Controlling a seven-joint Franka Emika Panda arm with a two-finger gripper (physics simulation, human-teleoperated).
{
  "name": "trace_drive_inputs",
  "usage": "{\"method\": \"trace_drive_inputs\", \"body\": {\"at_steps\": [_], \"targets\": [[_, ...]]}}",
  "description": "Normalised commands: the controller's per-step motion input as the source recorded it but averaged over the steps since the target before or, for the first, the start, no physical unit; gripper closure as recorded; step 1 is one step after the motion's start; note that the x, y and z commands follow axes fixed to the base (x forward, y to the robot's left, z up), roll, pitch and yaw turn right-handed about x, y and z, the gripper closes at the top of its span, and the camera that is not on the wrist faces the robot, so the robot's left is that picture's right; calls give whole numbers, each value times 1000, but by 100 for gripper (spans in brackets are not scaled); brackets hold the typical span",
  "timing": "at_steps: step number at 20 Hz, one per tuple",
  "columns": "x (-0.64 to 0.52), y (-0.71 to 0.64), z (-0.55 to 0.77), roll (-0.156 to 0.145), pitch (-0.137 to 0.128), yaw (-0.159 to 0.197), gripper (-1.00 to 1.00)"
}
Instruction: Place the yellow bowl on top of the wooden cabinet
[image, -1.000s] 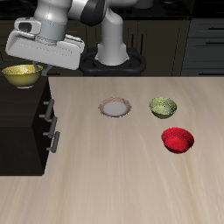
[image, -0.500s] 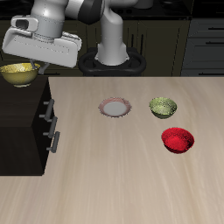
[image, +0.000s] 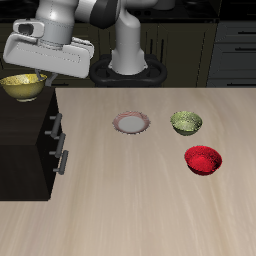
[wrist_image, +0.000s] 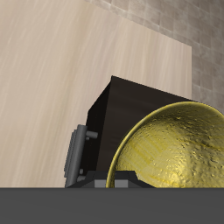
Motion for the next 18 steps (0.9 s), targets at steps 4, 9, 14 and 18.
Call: {"method": "trace_drive_inputs", "body": {"at_steps": [4,9,14,18], "targets": [[48,3,-88,8,9,-3,100],[6,-14,-35,0,-1,-2,100],[7,-107,-203,7,17,-26,100],[-69,-57,-166,-2,8,7,100]]}}
